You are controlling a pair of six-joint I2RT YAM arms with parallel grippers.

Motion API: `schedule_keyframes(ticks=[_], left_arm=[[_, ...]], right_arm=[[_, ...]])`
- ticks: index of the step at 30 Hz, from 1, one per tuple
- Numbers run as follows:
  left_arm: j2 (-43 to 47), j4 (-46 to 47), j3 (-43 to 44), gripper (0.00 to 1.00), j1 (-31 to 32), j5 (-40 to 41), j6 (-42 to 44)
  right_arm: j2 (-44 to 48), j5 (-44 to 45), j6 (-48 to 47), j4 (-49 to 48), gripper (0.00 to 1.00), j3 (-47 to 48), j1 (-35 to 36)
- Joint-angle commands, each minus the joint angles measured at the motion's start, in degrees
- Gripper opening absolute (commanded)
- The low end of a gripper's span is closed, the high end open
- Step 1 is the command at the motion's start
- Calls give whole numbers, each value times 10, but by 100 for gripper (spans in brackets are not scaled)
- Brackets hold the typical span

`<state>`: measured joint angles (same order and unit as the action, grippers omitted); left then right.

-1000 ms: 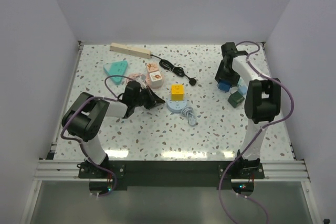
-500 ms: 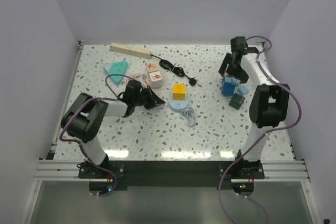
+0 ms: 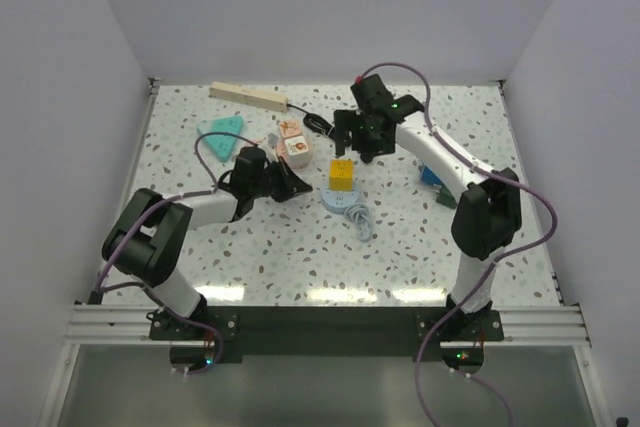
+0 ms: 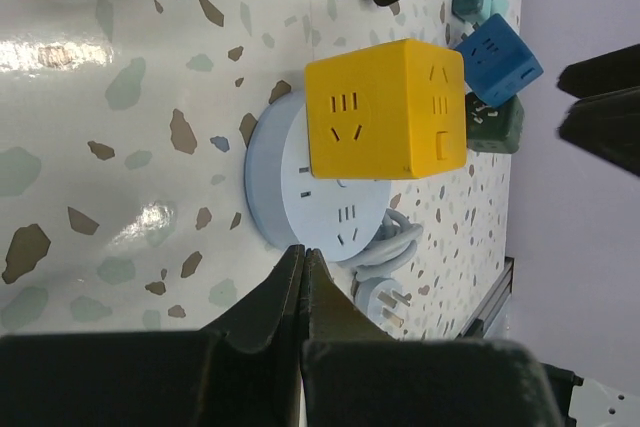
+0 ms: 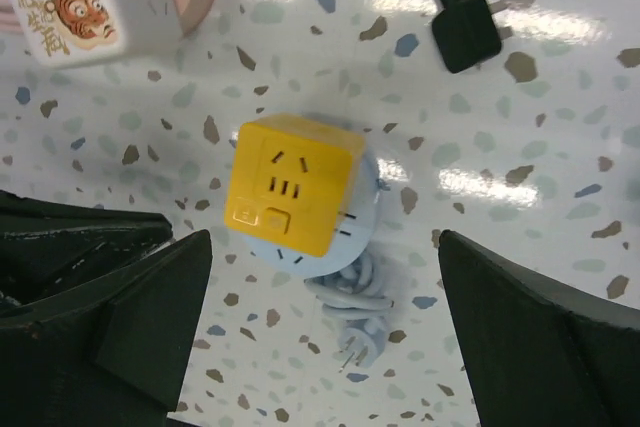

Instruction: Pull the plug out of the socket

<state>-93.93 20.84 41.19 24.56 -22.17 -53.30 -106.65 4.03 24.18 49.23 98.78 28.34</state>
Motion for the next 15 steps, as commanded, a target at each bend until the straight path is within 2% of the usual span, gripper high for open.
schedule_keyframes(ticks=[1, 5, 11, 13, 15], left_arm=[[35, -13, -5, 0, 2, 14, 20], [55, -15, -26, 0, 3, 20, 21], [74, -22, -41, 0, 2, 21, 31], [74, -26, -39, 3, 3, 22, 34], [70, -29, -37, 10, 2, 23, 38]], right_arm=[[-41, 13, 14, -16, 99, 40, 22], [-107, 58, 43, 20, 99, 98, 48], [-162, 89, 77, 53, 98, 127, 68], [-176, 85, 81, 57, 93, 122, 77], [-180, 71, 89, 49, 80, 115, 81]])
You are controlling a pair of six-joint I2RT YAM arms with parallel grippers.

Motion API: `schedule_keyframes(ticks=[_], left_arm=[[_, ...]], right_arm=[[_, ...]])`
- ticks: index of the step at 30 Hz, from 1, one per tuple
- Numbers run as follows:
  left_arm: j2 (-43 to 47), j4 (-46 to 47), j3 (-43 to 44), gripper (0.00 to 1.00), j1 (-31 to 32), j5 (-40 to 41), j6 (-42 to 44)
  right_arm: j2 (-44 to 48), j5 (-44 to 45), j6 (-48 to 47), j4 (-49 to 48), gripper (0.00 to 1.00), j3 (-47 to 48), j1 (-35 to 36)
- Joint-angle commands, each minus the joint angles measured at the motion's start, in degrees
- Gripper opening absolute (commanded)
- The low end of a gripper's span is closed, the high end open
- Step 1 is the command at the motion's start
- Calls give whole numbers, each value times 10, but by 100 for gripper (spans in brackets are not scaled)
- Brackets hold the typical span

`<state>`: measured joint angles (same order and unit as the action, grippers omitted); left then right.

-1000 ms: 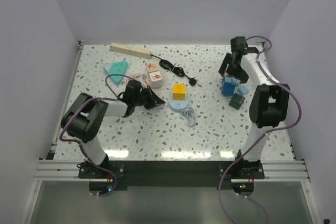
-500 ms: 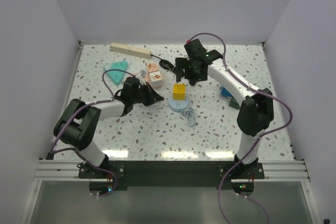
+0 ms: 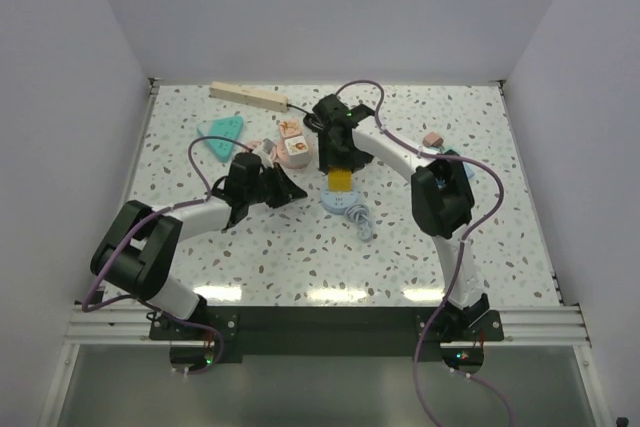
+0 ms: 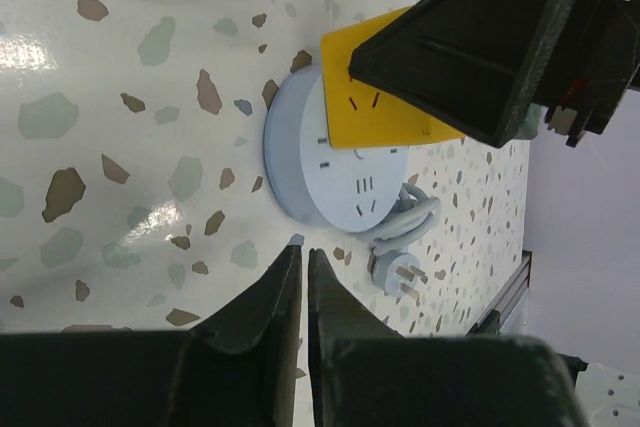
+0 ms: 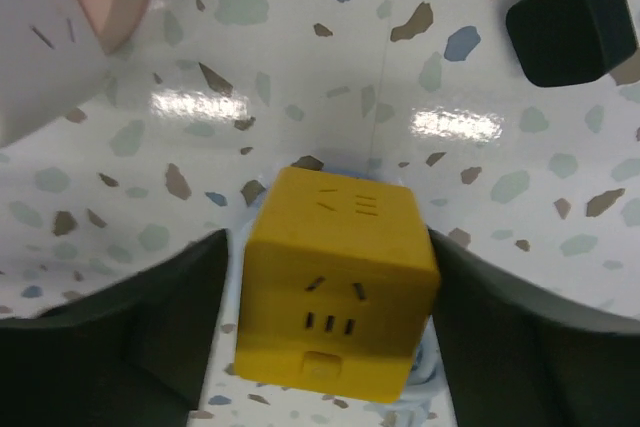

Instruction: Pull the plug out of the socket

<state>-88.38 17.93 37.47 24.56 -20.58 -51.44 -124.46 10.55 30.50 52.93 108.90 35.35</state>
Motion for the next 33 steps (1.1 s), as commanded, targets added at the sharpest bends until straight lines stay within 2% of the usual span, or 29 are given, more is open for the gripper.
schedule_keyframes(ticks=[1, 3, 5, 6, 8, 9, 13, 18, 20, 23, 27, 33], left_arm=[[14, -2, 2, 13, 2, 7, 21], [7, -5, 8, 23, 2, 6, 26], [-5, -4, 11, 28, 2, 2, 29], [-9, 2, 13, 34, 1, 0, 29], [-28, 10, 17, 38, 1, -14, 29], [-35, 13, 20, 42, 2, -19, 30], [-60, 75, 21, 51, 2, -63, 13], [-88, 185, 7, 64, 7, -112, -32], [-101, 210, 5, 65, 9, -124, -48], [-119, 196, 13, 64, 15, -126, -47], [-121, 207, -2, 47, 20, -129, -52], [-131, 219, -5, 47, 30, -139, -60]], right_arm=[[-1, 0, 30, 10, 60, 8, 12], [9, -6, 36, 4, 43, 3, 13], [15, -11, 38, 2, 25, -7, 13], [18, -18, 38, 2, 18, -11, 12], [27, -41, 25, -8, 3, -14, 11], [33, -53, 21, -15, 0, -18, 11], [79, -138, 20, -70, 0, -63, 9], [108, -185, 28, -113, 0, -86, 7], [115, -209, 38, -136, 0, -104, 1], [135, -241, 65, -185, 0, -145, -16], [159, -258, 77, -221, 0, -170, -33], [169, -281, 76, -243, 0, -169, -50]])
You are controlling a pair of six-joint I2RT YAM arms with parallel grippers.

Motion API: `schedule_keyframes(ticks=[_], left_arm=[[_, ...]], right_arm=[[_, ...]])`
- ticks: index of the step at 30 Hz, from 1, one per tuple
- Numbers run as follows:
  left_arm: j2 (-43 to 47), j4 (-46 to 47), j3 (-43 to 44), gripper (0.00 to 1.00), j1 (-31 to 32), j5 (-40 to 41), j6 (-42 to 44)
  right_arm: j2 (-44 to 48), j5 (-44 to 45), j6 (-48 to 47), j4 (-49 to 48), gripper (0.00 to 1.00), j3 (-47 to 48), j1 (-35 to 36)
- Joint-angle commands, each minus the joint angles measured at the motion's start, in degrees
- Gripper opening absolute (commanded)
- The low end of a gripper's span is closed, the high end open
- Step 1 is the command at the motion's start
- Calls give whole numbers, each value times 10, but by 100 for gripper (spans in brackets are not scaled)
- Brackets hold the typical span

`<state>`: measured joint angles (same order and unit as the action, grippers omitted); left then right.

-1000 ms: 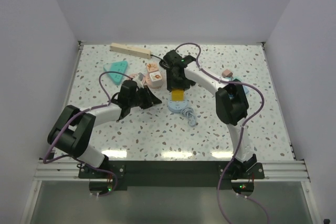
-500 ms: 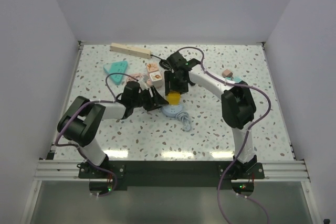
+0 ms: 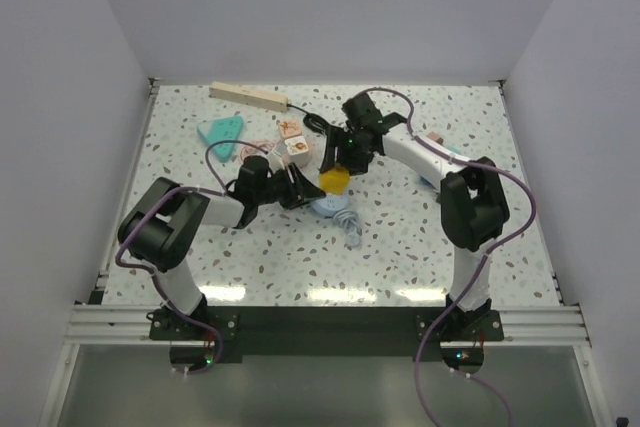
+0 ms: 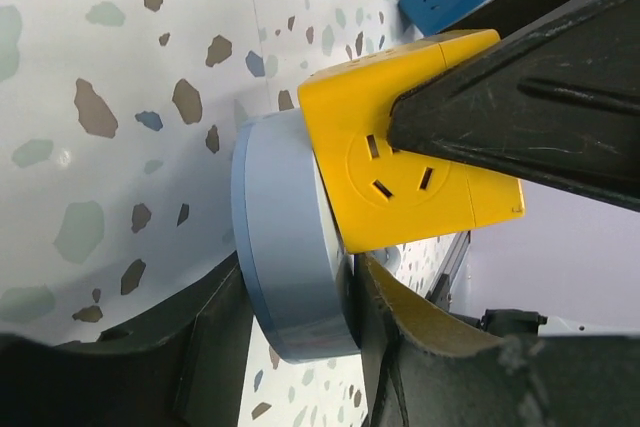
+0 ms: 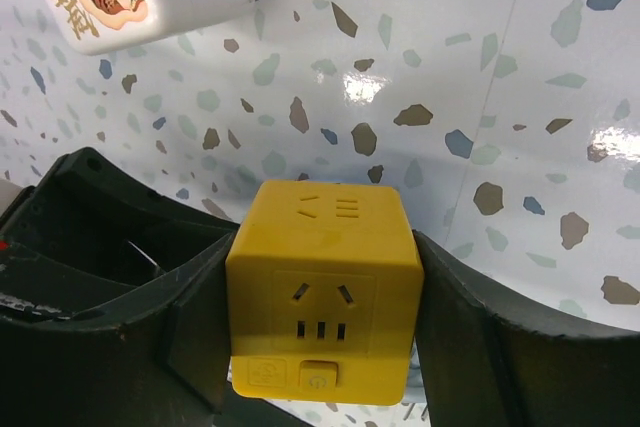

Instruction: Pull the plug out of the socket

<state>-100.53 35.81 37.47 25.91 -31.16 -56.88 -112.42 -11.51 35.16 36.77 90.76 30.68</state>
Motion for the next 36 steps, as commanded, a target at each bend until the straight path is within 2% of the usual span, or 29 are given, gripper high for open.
schedule_keyframes(ticks=[1, 3, 6, 10, 14, 20, 25, 29, 32, 36], left_arm=[[-12, 41, -2, 45, 19, -32, -8], [-24, 41, 14, 29, 27, -37, -11], [-34, 19, 28, 0, 33, -24, -11], [-45, -21, 29, 0, 32, -3, -2], [-47, -36, 17, 0, 29, 15, 5], [-64, -25, 14, 0, 26, 8, -1], [-67, -23, 23, 0, 26, 9, -2], [-77, -24, 44, 0, 26, 6, -6], [-78, -29, 55, 0, 25, 4, -4], [-75, -36, 52, 0, 24, 4, -1]], right_arm=[[51, -67, 32, -85, 0, 7, -3], [59, -82, 44, -115, 0, -12, -3], [62, -82, 46, -102, 0, -11, -3], [84, -34, 11, -28, 0, 26, -6], [125, 12, -13, 21, 0, 18, -35], [178, -35, -31, -37, 0, -76, -49], [229, -12, 12, -111, 0, -190, -46], [258, 24, 45, -191, 0, -260, -12], [251, 27, 43, -156, 0, -243, -12], [245, 23, -6, -52, 0, -188, -34]])
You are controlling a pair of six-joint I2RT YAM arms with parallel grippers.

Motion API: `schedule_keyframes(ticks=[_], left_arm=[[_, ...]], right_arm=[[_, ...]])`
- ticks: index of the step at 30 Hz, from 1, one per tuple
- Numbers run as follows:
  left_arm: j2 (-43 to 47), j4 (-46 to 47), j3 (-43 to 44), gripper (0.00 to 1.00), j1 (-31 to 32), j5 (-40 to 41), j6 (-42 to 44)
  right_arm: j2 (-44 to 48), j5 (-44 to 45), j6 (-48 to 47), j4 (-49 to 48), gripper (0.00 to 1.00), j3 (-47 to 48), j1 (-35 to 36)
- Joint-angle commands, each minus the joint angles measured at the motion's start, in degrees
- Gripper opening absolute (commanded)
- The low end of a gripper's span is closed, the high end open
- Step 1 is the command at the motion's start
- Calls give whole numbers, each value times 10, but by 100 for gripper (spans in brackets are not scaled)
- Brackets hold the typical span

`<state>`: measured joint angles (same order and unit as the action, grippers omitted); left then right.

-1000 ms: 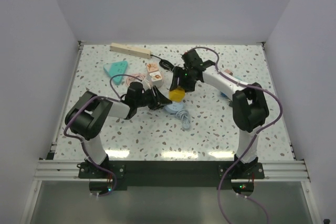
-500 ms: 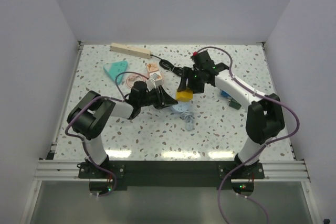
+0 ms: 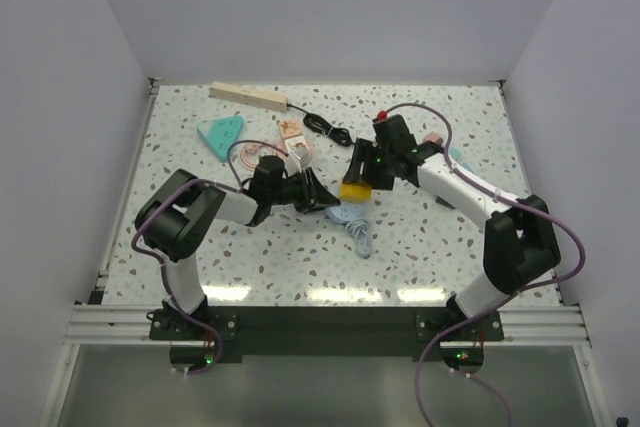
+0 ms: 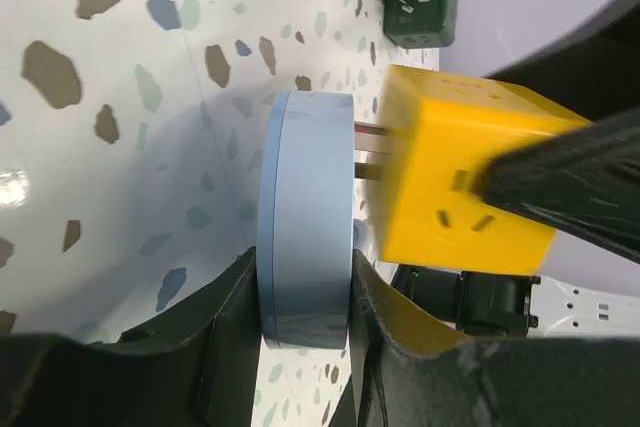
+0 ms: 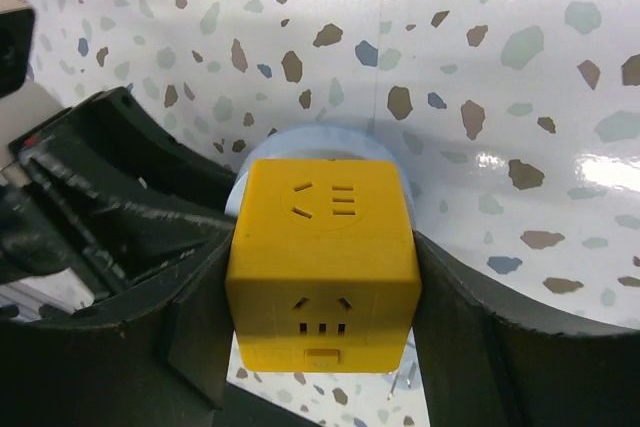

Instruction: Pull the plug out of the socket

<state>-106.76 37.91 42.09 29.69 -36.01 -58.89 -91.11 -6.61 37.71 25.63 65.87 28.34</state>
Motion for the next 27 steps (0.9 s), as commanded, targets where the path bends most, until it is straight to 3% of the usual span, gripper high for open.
schedule_keyframes(ticks=[1, 5, 7, 10, 12, 18, 23, 27], left_arm=[[-13, -57, 5, 0, -16, 52, 19], [-17, -48, 1, 0, -20, 43, 20], [-18, -43, 2, 0, -21, 38, 19], [-6, -35, 10, 0, -21, 24, 17], [8, -32, 17, 0, -20, 10, 14], [107, -51, 85, 0, -21, -19, -2], [152, -121, 197, 0, -49, -12, 26], [127, -126, 251, 0, -126, -28, 17]], right_arm=[[22, -36, -47, 88, 0, 101, -19], [-13, -84, -125, 212, 0, 181, -61], [-19, -103, -130, 217, 0, 194, -79], [-26, -52, -121, 224, 0, 208, -113], [-36, 35, -108, 228, 0, 227, -146], [-108, 163, -63, 201, 0, 276, -247], [-184, 180, -47, 188, 0, 334, -293], [-266, 154, -46, 213, 0, 400, -308]])
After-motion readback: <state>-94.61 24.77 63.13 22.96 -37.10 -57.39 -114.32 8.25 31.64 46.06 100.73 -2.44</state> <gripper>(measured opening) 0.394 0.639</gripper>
